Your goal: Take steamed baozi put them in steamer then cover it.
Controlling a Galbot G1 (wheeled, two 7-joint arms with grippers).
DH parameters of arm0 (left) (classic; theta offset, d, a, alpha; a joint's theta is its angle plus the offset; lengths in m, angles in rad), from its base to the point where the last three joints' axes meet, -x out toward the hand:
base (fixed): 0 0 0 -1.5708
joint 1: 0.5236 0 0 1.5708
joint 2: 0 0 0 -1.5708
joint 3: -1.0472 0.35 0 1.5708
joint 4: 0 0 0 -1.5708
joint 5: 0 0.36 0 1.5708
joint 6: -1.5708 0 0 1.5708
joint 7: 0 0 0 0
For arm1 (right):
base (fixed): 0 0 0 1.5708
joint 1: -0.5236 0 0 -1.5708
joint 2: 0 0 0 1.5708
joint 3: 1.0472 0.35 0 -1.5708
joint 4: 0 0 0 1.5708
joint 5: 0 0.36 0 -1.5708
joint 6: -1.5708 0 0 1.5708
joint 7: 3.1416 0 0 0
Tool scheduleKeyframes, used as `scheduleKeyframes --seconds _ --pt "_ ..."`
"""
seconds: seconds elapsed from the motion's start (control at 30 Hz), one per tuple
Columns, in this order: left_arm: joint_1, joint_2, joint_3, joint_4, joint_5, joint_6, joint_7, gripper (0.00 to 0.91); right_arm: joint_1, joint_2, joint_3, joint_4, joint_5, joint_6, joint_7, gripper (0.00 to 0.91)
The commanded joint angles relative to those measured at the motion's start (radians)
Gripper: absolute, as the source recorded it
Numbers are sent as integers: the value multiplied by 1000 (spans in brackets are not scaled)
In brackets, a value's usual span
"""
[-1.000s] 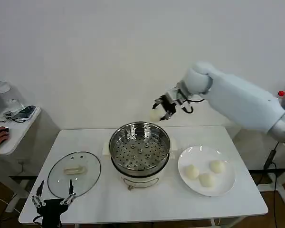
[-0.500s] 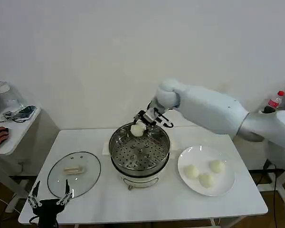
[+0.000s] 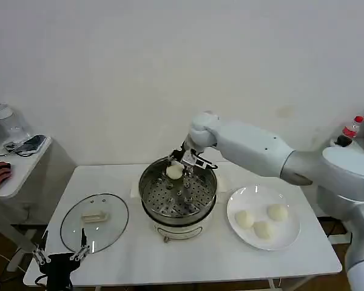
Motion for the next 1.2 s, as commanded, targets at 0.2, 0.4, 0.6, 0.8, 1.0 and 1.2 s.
scheduleKeyframes --seconds 0.2,0.4,0.6,0.8,1.0,1.2 --pt "3 -1 -1 -1 0 0 0 907 -24 29 -6 -42 -91 63 36 625" --pt "3 -2 -4 -1 0 0 0 907 -33 40 1 -59 -109 74 52 645" --pt "1 -4 -3 -4 0 4 0 907 -29 36 -4 -50 -92 78 55 907" --pt "2 0 -1 -3 0 5 0 907 38 -34 -3 96 84 -8 8 907" --pt "-5 14 9 -9 -4 10 3 907 227 -206 -30 312 317 -196 -34 907" --pt "-13 39 23 -21 -13 21 8 907 399 -448 -145 480 431 -388 -44 907"
